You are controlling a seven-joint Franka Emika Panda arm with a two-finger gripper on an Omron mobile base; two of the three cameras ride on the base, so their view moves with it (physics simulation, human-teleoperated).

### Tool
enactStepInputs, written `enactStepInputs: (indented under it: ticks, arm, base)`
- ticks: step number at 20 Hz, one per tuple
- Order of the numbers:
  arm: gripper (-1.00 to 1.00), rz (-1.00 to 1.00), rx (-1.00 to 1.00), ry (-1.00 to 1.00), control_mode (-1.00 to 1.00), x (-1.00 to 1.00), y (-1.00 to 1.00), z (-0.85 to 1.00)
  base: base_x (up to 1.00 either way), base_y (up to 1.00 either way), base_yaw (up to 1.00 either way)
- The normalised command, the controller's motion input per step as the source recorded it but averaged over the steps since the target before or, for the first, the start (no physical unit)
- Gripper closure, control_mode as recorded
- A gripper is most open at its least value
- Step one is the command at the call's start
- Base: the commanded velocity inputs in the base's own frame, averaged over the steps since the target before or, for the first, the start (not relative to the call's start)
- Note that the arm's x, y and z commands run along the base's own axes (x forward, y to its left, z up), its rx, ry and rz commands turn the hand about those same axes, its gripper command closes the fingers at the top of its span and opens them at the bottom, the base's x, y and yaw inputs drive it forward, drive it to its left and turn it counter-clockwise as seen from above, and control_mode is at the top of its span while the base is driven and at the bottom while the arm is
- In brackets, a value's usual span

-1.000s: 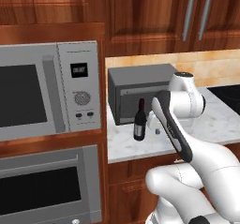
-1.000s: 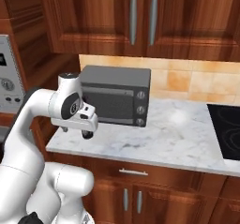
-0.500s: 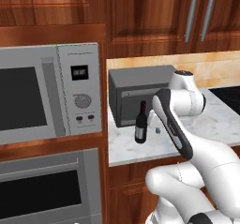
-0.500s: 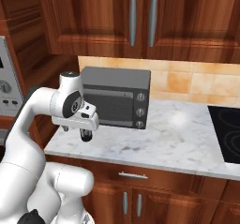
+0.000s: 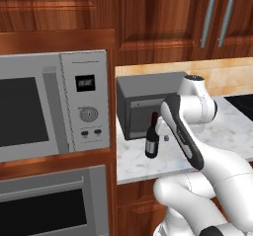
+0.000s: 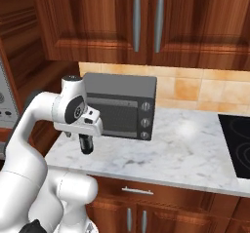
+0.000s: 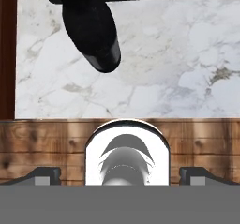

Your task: There is a wine glass and glass cup on the dining counter. Place the wine bottle next to the wine glass and the juice bottle next to the glass cup.

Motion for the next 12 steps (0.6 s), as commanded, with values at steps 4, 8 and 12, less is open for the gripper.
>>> enactStepInputs:
  ticks: [4,8,12]
  arm:
    - [-1.00,0.00,0.00,0.00,1.00,0.00,0.00,0.00]
    - [-1.00,0.00,0.00,0.00,1.00,0.00,0.00,0.00]
    - [-1.00,0.00,0.00,0.00,1.00,0.00,0.00,0.00]
  base:
    - [0.11,0.01,0.00]
    - [0.00,0.00,0.00]
    - [0.00,0.00,0.00]
